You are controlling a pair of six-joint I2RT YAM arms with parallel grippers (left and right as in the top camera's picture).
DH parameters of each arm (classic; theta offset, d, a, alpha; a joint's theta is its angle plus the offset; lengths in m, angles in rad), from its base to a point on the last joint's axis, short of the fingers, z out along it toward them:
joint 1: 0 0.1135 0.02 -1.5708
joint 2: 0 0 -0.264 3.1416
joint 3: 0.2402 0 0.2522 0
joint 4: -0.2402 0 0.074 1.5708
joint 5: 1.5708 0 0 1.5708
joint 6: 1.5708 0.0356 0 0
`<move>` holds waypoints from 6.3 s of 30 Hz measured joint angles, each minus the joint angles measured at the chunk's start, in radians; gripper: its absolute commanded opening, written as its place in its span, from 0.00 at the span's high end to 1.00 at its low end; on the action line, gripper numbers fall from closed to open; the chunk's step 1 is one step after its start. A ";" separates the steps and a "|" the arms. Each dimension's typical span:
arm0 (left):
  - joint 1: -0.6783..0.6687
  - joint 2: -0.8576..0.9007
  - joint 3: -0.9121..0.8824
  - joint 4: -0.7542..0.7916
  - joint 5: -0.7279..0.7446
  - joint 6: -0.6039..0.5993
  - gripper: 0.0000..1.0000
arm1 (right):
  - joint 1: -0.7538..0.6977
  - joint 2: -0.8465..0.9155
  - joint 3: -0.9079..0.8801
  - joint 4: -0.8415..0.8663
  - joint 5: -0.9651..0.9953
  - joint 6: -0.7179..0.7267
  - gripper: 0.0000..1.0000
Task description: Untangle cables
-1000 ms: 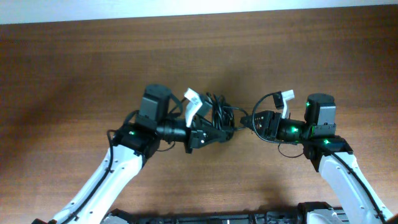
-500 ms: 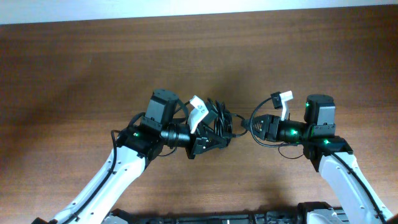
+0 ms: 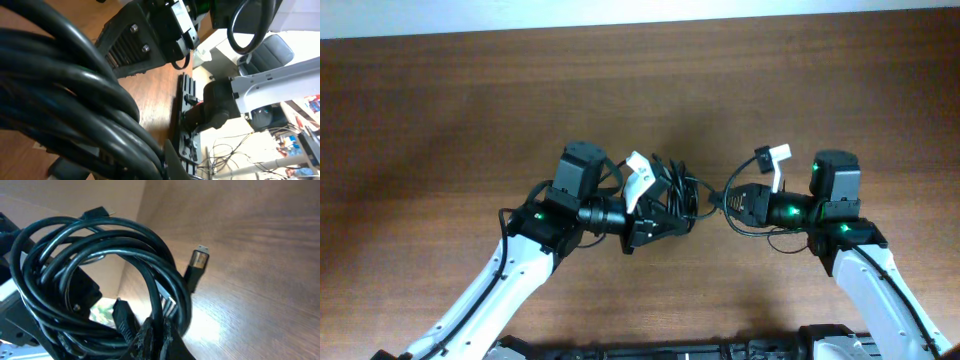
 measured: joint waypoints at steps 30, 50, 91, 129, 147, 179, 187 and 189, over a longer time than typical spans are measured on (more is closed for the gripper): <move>-0.035 0.006 0.008 0.180 0.002 -0.269 1.00 | 0.095 -0.008 -0.002 0.167 0.048 0.064 0.10; 0.051 0.006 0.010 0.094 -0.139 -0.259 1.00 | -0.113 -0.005 -0.002 -0.196 0.228 -0.021 0.05; 0.256 0.402 0.135 -0.432 -0.568 -0.280 0.08 | -0.115 -0.005 -0.002 -0.253 0.519 0.010 0.03; -0.127 0.483 0.206 -0.317 -0.891 -0.323 1.00 | -0.115 -0.005 -0.002 -0.376 0.519 0.010 0.03; -0.127 0.325 0.286 -0.463 -0.840 0.100 1.00 | -0.115 -0.005 -0.002 -0.374 0.519 0.009 0.01; -0.029 0.145 0.354 -0.609 -0.616 0.309 1.00 | -0.115 -0.005 -0.002 -0.273 0.026 -0.363 0.06; -0.001 0.145 0.354 -0.598 -0.567 0.403 1.00 | -0.115 -0.005 -0.002 -0.273 -0.189 -0.459 0.07; -0.001 0.145 0.354 -0.580 -0.563 0.412 1.00 | -0.115 -0.005 -0.002 -0.273 -0.209 -0.464 0.09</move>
